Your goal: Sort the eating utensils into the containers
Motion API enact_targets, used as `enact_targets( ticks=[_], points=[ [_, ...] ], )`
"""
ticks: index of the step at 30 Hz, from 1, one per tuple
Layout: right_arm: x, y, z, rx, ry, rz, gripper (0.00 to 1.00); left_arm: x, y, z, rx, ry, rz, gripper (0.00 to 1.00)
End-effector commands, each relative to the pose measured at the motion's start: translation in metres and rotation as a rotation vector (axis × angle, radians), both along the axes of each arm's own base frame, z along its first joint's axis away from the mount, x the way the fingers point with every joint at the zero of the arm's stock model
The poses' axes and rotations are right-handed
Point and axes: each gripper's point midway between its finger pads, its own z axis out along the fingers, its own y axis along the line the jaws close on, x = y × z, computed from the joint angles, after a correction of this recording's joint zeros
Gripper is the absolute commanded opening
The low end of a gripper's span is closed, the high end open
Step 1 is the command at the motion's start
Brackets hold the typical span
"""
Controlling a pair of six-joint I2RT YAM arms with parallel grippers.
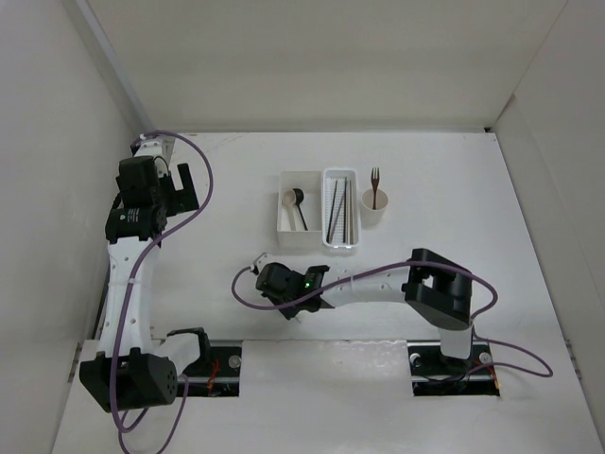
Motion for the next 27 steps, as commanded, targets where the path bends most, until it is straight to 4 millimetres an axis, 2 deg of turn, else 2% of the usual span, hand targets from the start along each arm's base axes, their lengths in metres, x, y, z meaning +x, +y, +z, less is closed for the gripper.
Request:
enact_targets(
  ticks=[1,5,8,9,12,13,14,15,16,17,18,19,20,21,22,23,24,25,27],
  points=[
    [-0.006,-0.001,-0.02,-0.046,0.032,0.006,0.01,0.001,0.0,0.007,0.005,-0.035,-0.009,1.0],
    [-0.005,-0.005,-0.017,-0.025,0.027,-0.037,0.0,0.001,0.0,0.007,0.005,-0.035,-0.009,1.0],
    [0.007,-0.005,0.01,0.018,-0.042,-0.079,0.0,0.001,0.0,0.007,0.005,-0.035,-0.009,1.0],
    [0.014,0.0,0.033,0.066,-0.078,-0.094,0.0,0.001,0.0,0.007,0.005,-0.035,-0.009,1.0],
    [0.035,-0.003,0.076,0.123,-0.195,-0.174,0.0,0.001,0.0,0.007,0.005,-0.035,-0.009,1.0],
    [0.041,-0.004,0.107,0.186,-0.237,-0.2,0.0,0.001,0.0,0.007,0.005,-0.035,-0.009,1.0],
    [0.053,-0.01,0.126,0.215,-0.306,-0.262,0.0,0.001,0.0,0.007,0.005,-0.035,-0.009,1.0],
    [0.059,-0.015,0.157,0.282,-0.353,-0.301,0.0,0.001,0.0,0.007,0.005,-0.035,-0.009,1.0],
    [0.069,-0.023,0.178,0.315,-0.394,-0.346,0.0,0.001,0.0,0.007,0.005,-0.035,-0.009,1.0],
    [0.079,-0.031,0.197,0.354,-0.435,-0.396,0.0,0.001,0.0,0.007,0.005,-0.035,-0.009,1.0],
    [0.104,-0.053,0.216,0.37,-0.506,-0.502,0.0,0.001,0.002,0.007,0.01,-0.034,-0.001,1.0],
    [0.116,-0.067,0.227,0.394,-0.534,-0.558,0.0,0.001,0.002,0.007,0.01,-0.034,-0.001,1.0],
    [0.128,-0.086,0.25,0.427,-0.583,-0.576,0.0,0.001,0.004,0.008,0.015,-0.034,0.006,1.0],
    [0.159,-0.11,0.268,0.482,-0.639,-0.669,0.0,0.001,0.004,0.008,0.015,-0.034,0.006,1.0],
    [0.171,-0.127,0.264,0.467,-0.669,-0.698,0.0,0.002,0.004,0.004,0.014,-0.023,0.006,1.0],
    [0.183,-0.147,0.273,0.445,-0.73,-0.717,0.0,0.002,0.004,0.004,0.014,-0.023,0.006,1.0],
    [0.199,-0.158,0.284,0.47,-0.781,-0.754,0.0,0.002,0.004,0.004,0.014,-0.023,0.006,1.0],
    [0.221,-0.181,0.276,0.438,-0.802,-0.765,0.0,0.005,0.006,0.003,0.02,-0.021,0.015,1.0],
    [0.243,-0.198,0.275,0.449,-0.823,-0.721,0.0,0.006,0.009,0.0,0.019,-0.012,0.024,1.0]
  ],
)
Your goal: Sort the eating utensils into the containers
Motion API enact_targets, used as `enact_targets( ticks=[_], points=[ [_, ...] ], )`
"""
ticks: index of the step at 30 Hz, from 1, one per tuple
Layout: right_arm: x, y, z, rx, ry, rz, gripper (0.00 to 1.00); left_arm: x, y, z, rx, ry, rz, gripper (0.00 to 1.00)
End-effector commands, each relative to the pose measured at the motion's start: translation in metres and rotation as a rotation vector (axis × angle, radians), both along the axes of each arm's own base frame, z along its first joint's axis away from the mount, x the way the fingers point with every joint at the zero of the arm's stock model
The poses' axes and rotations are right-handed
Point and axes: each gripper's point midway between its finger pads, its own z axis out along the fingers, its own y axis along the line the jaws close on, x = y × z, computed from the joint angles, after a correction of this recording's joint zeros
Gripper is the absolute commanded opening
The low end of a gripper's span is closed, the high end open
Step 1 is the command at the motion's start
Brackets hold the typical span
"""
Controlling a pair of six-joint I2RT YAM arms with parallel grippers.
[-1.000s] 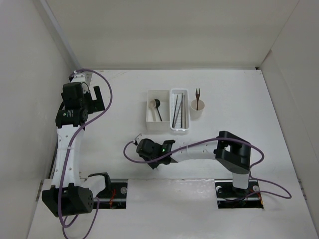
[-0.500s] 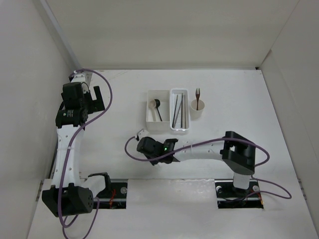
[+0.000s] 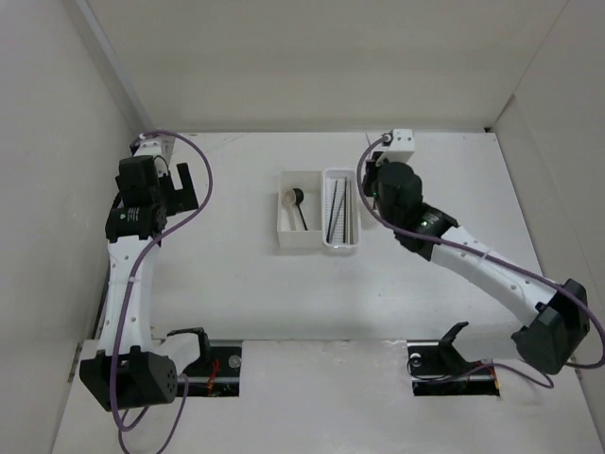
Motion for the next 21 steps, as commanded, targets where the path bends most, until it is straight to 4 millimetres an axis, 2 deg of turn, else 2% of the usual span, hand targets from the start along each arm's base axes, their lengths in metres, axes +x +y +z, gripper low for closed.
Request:
enact_targets(
  ticks=[1,3,4,5,7,8,9,10,14,15,16,17,19,21],
  points=[
    [0.046,-0.028,-0.01,-0.041,-0.084,0.072,0.0,0.007,0.009,0.002,0.024,-0.021,0.025,1.0],
    [0.06,-0.039,-0.016,-0.031,-0.105,0.121,0.0,0.009,0.012,-0.004,0.022,-0.001,0.034,1.0],
    [0.066,-0.044,-0.007,-0.003,-0.161,0.131,0.0,0.01,0.016,-0.002,0.023,-0.01,0.045,1.0],
    [0.069,-0.054,-0.021,-0.018,-0.161,0.143,0.0,0.011,0.017,-0.006,0.027,0.002,0.052,1.0],
    [0.071,-0.06,-0.024,-0.024,-0.209,0.164,0.0,0.013,0.021,-0.013,0.024,0.027,0.063,1.0],
    [0.073,-0.061,-0.019,-0.008,-0.263,0.192,0.0,0.014,0.026,-0.011,0.03,0.019,0.079,1.0],
    [0.071,-0.063,-0.03,-0.01,-0.257,0.203,0.0,0.017,0.027,-0.013,0.029,0.028,0.079,1.0],
    [0.072,-0.059,-0.039,-0.012,-0.247,0.222,0.0,0.019,0.028,-0.02,0.032,0.05,0.086,1.0],
    [0.083,-0.055,-0.067,-0.021,-0.208,0.252,0.0,0.029,0.032,-0.023,0.036,0.069,0.093,1.0],
    [0.086,-0.054,-0.064,-0.002,-0.228,0.25,0.0,0.03,0.033,-0.025,0.04,0.079,0.1,1.0],
    [0.087,-0.053,-0.069,0.007,-0.226,0.25,0.0,0.032,0.034,-0.02,0.042,0.065,0.1,1.0],
    [0.09,-0.049,-0.076,0.025,-0.216,0.258,0.0,0.031,0.036,-0.025,0.047,0.087,0.109,1.0],
    [0.097,-0.05,-0.073,0.039,-0.238,0.259,0.0,0.031,0.036,-0.025,0.047,0.088,0.11,1.0],
    [0.105,-0.052,-0.09,0.041,-0.199,0.248,0.0,0.03,0.035,-0.029,0.046,0.097,0.109,1.0]
  ],
)
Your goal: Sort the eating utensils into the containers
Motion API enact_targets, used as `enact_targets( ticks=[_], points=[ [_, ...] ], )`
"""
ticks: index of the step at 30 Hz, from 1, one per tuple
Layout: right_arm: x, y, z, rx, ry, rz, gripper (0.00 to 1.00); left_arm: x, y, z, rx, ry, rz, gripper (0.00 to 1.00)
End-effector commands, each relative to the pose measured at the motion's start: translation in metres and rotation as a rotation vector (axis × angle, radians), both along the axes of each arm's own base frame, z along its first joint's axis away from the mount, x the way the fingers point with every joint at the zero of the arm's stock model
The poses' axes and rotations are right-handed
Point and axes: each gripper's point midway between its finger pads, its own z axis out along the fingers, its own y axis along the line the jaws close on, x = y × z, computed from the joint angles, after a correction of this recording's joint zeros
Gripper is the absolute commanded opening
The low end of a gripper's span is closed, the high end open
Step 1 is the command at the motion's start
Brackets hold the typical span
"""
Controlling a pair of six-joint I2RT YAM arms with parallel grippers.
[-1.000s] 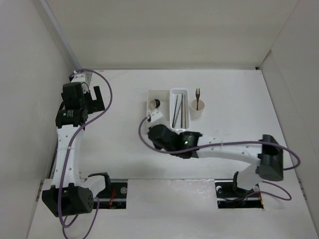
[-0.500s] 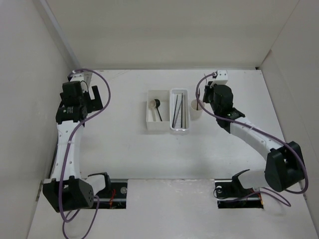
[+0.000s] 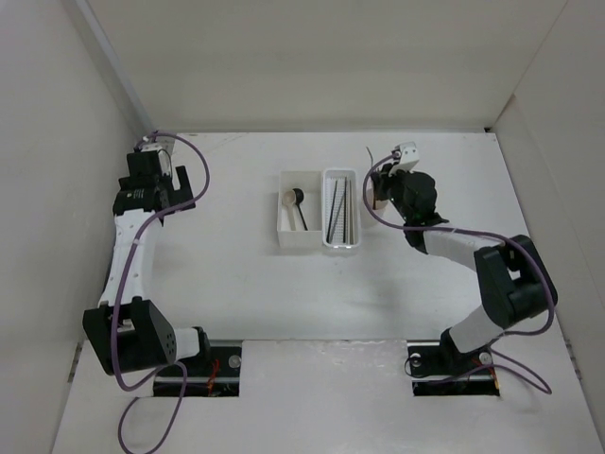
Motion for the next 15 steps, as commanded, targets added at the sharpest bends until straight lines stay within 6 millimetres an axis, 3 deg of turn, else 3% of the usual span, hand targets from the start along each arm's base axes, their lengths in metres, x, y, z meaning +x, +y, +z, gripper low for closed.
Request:
enact_targets(
  ticks=[1,7,11,15],
  points=[
    [0.014,0.004,0.023,0.063,-0.105,0.025,0.0,0.009,0.007,0.028,0.035,-0.084,0.012,1.0],
    [0.01,0.005,0.006,0.069,-0.086,0.035,0.0,0.008,0.012,0.026,0.061,-0.068,0.03,1.0],
    [0.003,0.003,0.009,0.061,-0.096,0.035,0.0,0.007,0.012,0.022,0.06,-0.059,0.029,1.0],
    [-0.003,-0.001,-0.003,0.052,-0.072,0.011,0.0,0.007,0.014,0.019,0.065,-0.049,0.036,1.0]
  ],
)
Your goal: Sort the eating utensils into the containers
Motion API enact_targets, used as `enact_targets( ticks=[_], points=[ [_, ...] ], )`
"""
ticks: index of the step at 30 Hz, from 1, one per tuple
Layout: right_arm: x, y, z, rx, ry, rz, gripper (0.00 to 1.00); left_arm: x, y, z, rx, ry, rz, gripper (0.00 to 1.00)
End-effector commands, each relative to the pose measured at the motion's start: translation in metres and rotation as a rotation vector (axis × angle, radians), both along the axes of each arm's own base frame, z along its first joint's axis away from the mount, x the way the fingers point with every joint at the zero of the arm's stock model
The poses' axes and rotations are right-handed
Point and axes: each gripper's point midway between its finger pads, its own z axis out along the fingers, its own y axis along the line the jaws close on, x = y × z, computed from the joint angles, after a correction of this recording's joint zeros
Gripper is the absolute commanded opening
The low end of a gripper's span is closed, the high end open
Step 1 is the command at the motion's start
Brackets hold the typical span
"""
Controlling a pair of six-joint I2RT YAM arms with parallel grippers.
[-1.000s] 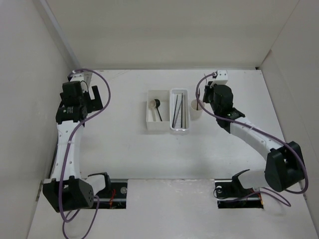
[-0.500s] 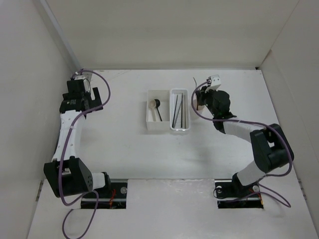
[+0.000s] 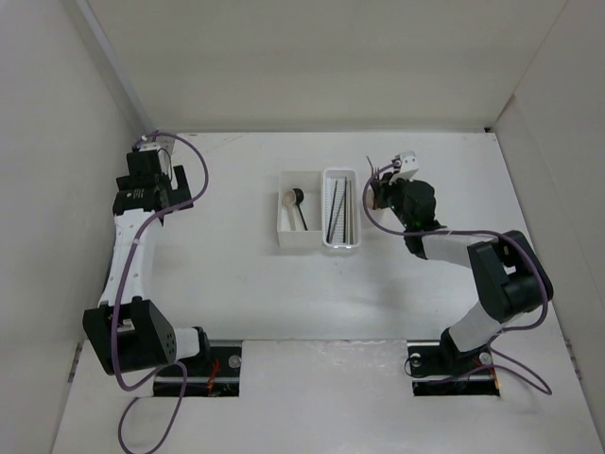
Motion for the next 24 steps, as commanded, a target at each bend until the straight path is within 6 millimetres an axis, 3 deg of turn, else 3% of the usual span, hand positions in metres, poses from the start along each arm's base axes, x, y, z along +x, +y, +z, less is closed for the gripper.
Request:
enact_targets(
  ticks=[1,4,7,9,11,15,16,19,21,22,23,24],
  points=[
    [-0.002,0.0,0.028,0.034,-0.09,-0.006,0.0,0.009,0.006,0.021,0.031,-0.058,0.011,1.0],
    [-0.004,-0.006,0.019,0.026,-0.072,-0.034,0.0,0.012,0.007,0.022,0.032,-0.06,0.011,1.0],
    [-0.005,-0.007,0.028,0.024,-0.094,-0.033,0.04,0.012,0.007,0.022,0.032,-0.06,0.011,1.0],
    [-0.005,-0.007,0.026,0.021,-0.085,-0.033,0.12,0.012,0.007,0.022,0.032,-0.06,0.011,1.0],
    [-0.006,-0.007,0.023,0.017,-0.074,-0.033,0.29,0.012,0.007,0.022,0.032,-0.06,0.011,1.0],
    [-0.005,-0.01,0.028,0.021,-0.079,-0.016,0.42,0.012,0.005,0.022,0.026,-0.061,0.004,1.0],
    [-0.007,-0.01,0.042,0.03,-0.108,-0.017,0.42,0.011,0.005,0.025,0.027,-0.07,0.004,1.0],
    [-0.012,-0.012,0.057,0.047,-0.128,-0.017,0.45,0.011,0.005,0.025,0.027,-0.07,0.004,1.0],
    [-0.024,-0.02,0.096,0.071,-0.201,-0.04,0.47,0.011,0.003,0.028,0.021,-0.08,-0.003,1.0],
    [-0.023,-0.022,0.093,0.066,-0.187,-0.052,0.49,0.011,0.003,0.028,0.021,-0.08,-0.003,1.0],
    [-0.032,-0.027,0.125,0.088,-0.248,-0.066,0.51,0.012,0.002,0.028,0.015,-0.081,-0.01,1.0],
    [-0.036,-0.032,0.128,0.082,-0.23,-0.087,0.53,0.012,0.002,0.028,0.015,-0.081,-0.01,1.0]
  ],
)
